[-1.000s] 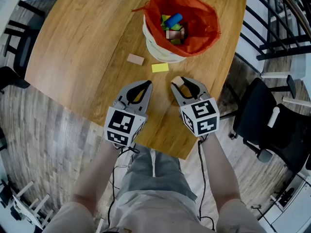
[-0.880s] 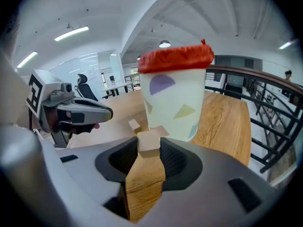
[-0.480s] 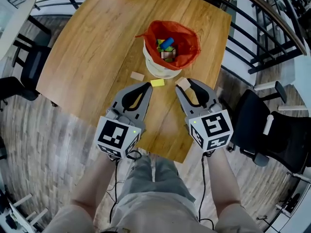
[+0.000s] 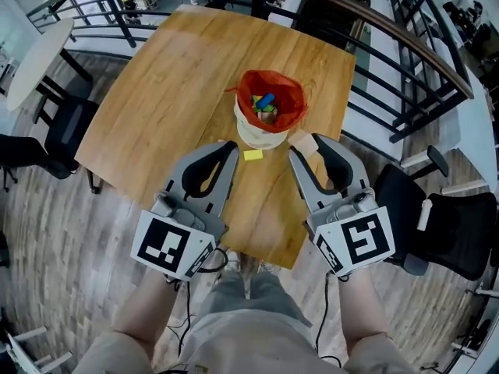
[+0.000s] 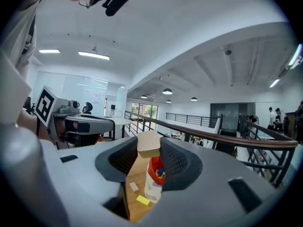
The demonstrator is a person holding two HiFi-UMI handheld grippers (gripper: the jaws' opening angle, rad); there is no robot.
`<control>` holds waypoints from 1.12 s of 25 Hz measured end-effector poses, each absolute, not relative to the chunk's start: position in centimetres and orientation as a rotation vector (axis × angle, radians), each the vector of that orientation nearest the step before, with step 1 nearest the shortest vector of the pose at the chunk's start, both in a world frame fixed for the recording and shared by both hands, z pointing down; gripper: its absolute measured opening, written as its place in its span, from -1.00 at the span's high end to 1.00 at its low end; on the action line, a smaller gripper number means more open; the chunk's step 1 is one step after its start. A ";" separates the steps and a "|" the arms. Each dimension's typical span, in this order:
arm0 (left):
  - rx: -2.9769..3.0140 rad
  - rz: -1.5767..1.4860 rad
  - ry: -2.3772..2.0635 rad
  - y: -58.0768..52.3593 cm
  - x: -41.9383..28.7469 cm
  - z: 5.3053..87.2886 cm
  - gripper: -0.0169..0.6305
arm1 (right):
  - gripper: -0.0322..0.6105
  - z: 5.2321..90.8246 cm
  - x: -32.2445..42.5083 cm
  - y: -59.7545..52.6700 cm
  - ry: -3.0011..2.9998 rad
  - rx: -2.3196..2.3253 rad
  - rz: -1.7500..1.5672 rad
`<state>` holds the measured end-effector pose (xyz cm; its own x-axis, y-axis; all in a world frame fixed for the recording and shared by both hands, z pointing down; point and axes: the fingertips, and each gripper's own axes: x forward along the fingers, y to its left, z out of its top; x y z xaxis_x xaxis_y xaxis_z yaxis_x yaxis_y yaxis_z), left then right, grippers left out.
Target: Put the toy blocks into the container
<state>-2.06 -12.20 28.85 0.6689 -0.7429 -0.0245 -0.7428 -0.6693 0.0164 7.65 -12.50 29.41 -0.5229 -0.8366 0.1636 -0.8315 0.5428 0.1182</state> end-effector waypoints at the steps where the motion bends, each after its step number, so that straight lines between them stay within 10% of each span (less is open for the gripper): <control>1: 2.873 -0.063 -1.285 -11.6 -2.3 27.7 0.91 | 0.42 28.2 7.5 -11.8 -2.591 1.417 -0.063; 28: 2.900 -0.108 -1.398 2.4 -5.2 22.0 0.91 | 0.42 22.2 5.9 3.8 -2.708 1.422 -0.160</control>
<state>-5.20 2.42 21.96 0.6217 -0.7775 -0.0947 -0.7828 -0.6208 -0.0424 5.94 3.78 22.24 -0.5664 -0.8239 0.0210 -0.8157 0.5641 0.1284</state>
